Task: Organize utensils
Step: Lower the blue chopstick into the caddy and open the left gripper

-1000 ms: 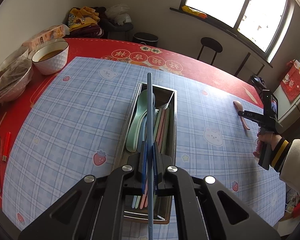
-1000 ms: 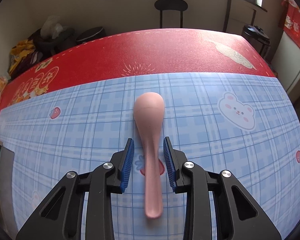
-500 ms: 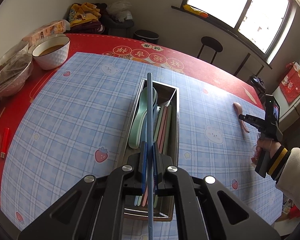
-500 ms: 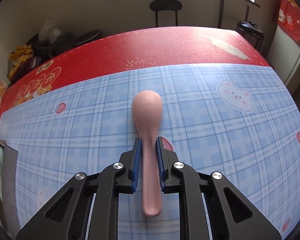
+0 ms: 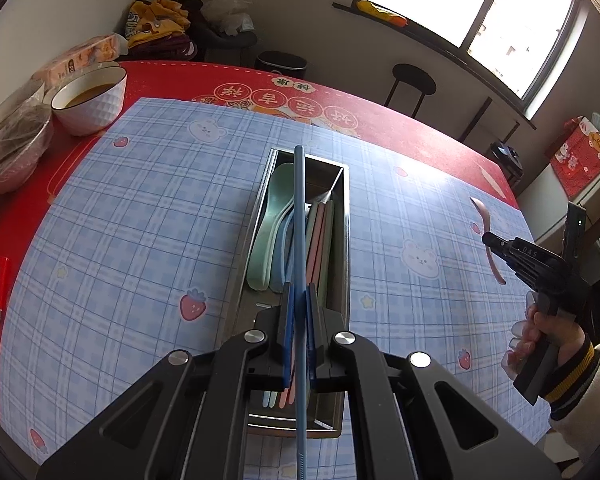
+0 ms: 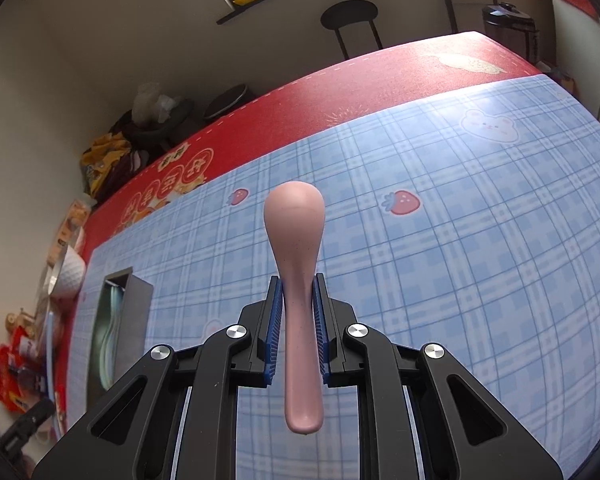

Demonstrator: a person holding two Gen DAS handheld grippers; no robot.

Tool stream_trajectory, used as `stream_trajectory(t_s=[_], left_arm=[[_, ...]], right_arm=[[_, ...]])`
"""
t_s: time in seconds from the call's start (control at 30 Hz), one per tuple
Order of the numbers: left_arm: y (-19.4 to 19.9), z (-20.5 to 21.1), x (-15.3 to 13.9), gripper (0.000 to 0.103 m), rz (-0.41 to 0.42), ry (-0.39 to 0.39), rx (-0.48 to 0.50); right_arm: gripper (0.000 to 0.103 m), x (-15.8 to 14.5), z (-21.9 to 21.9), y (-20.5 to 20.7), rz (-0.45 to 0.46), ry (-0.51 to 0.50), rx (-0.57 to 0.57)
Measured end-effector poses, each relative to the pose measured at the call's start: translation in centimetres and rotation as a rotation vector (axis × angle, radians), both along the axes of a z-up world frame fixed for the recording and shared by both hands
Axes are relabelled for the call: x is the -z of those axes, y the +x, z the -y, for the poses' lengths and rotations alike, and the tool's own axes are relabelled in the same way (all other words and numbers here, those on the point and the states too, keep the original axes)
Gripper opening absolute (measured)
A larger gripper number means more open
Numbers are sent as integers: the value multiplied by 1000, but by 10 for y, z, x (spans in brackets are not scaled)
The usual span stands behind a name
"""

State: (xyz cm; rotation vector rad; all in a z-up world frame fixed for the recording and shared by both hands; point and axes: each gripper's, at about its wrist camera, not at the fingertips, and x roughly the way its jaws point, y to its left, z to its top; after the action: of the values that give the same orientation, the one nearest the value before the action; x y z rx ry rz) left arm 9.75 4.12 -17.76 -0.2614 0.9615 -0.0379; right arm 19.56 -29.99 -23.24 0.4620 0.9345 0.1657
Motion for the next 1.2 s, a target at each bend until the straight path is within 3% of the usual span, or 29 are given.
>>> stream_trajectory(t_s=[0.27, 0.67, 1.2], left_arm=[[16, 4, 14, 5, -35, -8, 62], [59, 14, 55, 5, -116, 17, 167], [65, 22, 75, 5, -167, 38, 208]], right_arm=[[15, -14, -5, -45, 17, 70, 22], [15, -22, 9, -99, 3, 77, 128], [15, -23, 16, -123, -10, 73, 199]])
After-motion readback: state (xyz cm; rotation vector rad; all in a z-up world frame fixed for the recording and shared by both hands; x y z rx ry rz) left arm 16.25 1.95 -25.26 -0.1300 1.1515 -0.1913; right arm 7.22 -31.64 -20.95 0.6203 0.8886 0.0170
